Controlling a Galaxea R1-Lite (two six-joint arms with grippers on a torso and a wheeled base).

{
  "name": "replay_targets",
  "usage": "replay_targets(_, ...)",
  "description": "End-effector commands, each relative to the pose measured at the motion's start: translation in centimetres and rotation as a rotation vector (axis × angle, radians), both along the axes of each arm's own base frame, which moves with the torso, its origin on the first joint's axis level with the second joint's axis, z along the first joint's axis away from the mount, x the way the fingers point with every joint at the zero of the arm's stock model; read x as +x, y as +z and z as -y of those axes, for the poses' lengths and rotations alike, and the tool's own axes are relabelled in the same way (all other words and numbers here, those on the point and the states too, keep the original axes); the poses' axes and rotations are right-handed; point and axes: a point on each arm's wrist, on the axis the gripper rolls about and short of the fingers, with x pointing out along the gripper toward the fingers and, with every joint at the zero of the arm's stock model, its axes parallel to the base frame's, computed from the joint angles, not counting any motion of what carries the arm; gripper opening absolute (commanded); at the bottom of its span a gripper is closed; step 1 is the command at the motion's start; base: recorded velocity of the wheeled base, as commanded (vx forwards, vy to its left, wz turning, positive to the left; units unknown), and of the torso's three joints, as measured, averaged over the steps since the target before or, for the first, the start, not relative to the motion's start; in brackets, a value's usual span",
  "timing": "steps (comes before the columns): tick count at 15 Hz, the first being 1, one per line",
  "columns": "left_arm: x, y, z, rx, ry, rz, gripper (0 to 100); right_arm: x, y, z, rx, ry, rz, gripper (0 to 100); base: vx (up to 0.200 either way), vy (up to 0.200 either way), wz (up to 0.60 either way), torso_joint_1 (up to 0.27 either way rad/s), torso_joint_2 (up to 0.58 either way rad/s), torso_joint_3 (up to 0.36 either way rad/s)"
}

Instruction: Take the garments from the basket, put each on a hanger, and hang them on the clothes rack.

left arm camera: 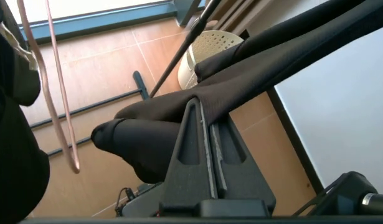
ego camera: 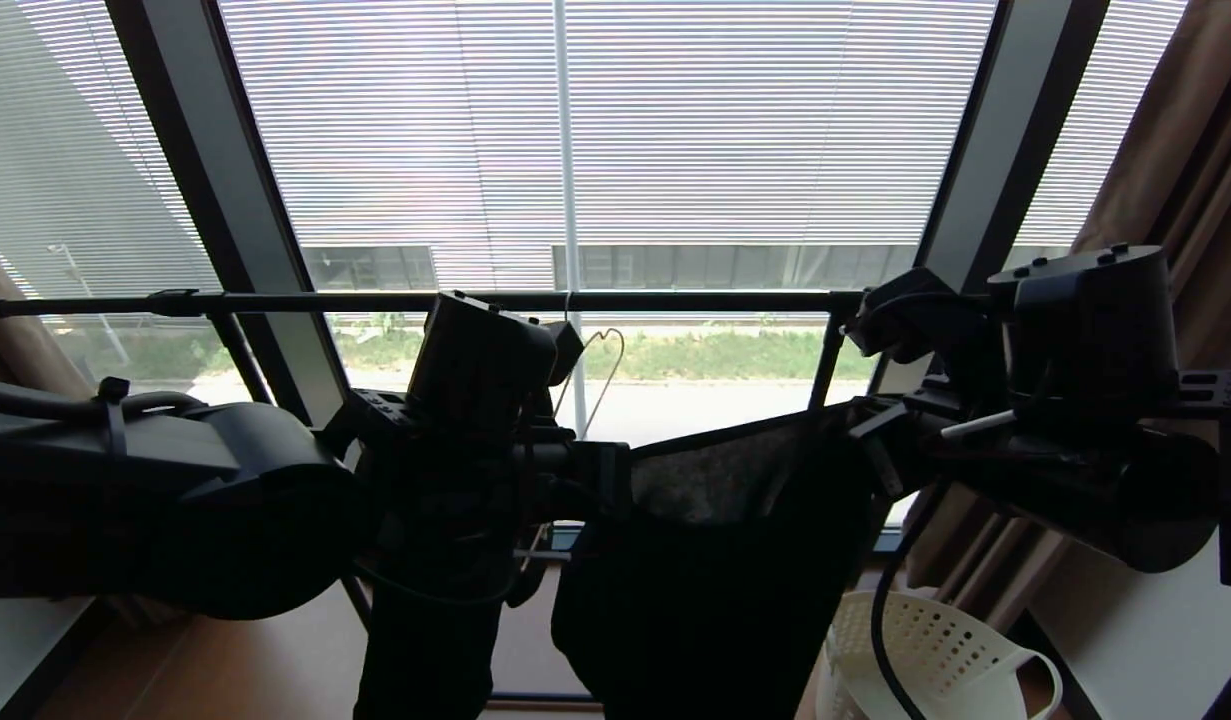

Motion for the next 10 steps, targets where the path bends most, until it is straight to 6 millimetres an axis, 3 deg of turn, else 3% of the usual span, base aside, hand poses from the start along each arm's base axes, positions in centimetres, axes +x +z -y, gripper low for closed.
replay_targets(1, 0.0, 1.3, -0.7, -0.009, 0.005, 0.043, 0, 0.5, 1.9, -1.2, -0.027, -0.021, 0.013, 0, 0.0, 0.0, 0.0, 0.0, 0.0, 0.0)
replay_targets(6, 0.3, 1.9, -1.9, 0.012, 0.016, 0.079, 0, 1.2, 1.1, -2.7, -0.1, -0.035, -0.037, 0, 0.0, 0.0, 0.0, 0.0, 0.0, 0.0)
replay_targets(8, 0.8, 2.1, -2.3, 0.009, 0.03, 0.09, 0, 0.6, 1.0, -2.3, -0.115, -0.032, -0.05, 0, 0.0, 0.0, 0.0, 0.0, 0.0, 0.0)
replay_targets(10, 2.0, 3.4, -2.5, -0.009, 0.023, 0.137, 0, -1.5, 2.0, -0.6, -0.157, -0.023, -0.109, 0, 0.0, 0.0, 0.0, 0.0, 0.0, 0.0)
